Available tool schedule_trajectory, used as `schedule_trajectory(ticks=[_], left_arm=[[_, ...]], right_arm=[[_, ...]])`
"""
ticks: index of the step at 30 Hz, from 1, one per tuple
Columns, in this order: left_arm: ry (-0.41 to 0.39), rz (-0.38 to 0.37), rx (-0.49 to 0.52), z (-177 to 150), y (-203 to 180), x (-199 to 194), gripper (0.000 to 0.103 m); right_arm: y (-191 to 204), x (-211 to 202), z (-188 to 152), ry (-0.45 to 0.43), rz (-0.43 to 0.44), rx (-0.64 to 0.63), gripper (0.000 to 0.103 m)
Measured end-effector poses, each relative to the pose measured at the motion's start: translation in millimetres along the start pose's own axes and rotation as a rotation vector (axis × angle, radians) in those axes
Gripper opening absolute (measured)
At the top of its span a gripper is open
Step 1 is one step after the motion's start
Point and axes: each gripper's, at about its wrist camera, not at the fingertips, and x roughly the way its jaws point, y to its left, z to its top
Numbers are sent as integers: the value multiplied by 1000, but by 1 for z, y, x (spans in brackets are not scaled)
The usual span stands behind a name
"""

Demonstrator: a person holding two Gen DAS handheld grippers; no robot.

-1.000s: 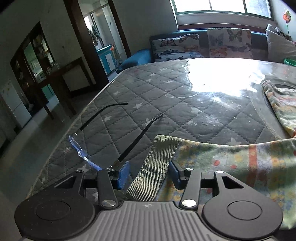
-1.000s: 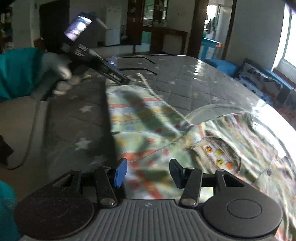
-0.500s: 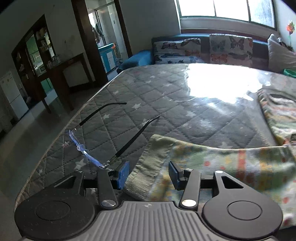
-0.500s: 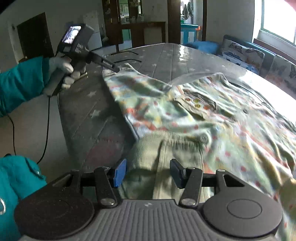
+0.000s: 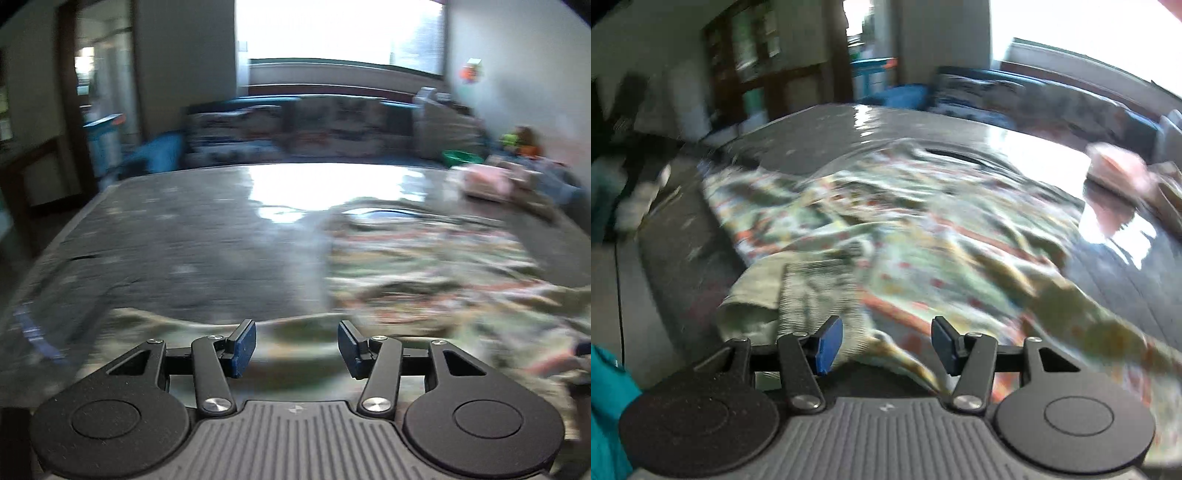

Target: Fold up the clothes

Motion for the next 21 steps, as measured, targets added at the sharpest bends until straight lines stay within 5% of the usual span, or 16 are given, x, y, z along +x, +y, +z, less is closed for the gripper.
schedule_trajectory(ticks=[9,21], left_arm=[[36,-283,128,-13,-99,19,53],[103,-325,234,-39,-126,28,53]], right_arm=[[-19,-17,-28,-3,-58,66,54],[-97,-17,-34,-105,-266,263,54]])
